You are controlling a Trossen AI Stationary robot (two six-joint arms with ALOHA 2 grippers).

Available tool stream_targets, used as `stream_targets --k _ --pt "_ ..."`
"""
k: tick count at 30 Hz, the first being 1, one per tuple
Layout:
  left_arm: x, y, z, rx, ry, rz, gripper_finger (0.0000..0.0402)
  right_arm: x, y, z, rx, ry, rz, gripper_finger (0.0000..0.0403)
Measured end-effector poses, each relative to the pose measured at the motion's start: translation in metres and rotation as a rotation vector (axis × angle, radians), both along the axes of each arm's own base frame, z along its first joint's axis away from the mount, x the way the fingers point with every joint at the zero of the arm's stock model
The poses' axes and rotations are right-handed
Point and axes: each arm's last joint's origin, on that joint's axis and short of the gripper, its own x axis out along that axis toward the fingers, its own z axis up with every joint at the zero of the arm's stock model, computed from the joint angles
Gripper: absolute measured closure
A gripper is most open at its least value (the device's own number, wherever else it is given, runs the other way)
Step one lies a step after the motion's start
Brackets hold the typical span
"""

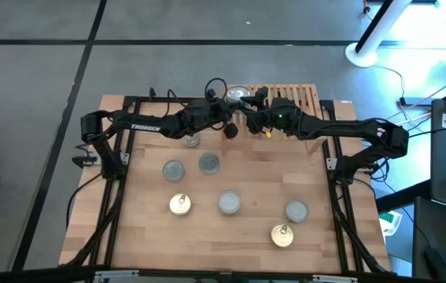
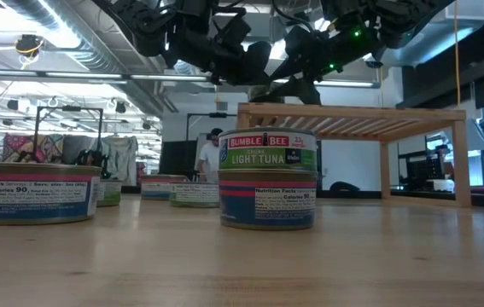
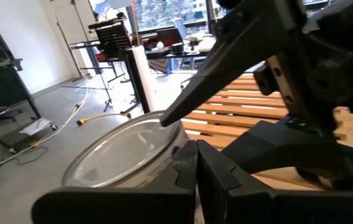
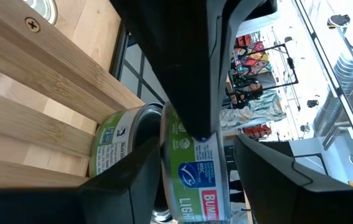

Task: Stack canned seafood by type on shelf
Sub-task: Stack the green tuna can on top of the green tuna can on the shelf, then stack the green tuna can on top of the green tuna cans on the shelf

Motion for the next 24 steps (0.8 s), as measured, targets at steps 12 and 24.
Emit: stream_targets --k 12,24 --pt "-0.001 0.001 0.0 0.003 -0.001 0.045 0.04 -0.001 0.0 -0.001 0.006 0.015 0.0 0.0201" --pt "-0.001 -0.002 0.001 0.003 0.012 0.046 0.04 -0.012 0.005 0.015 -0.003 -0.009 0.001 0.0201"
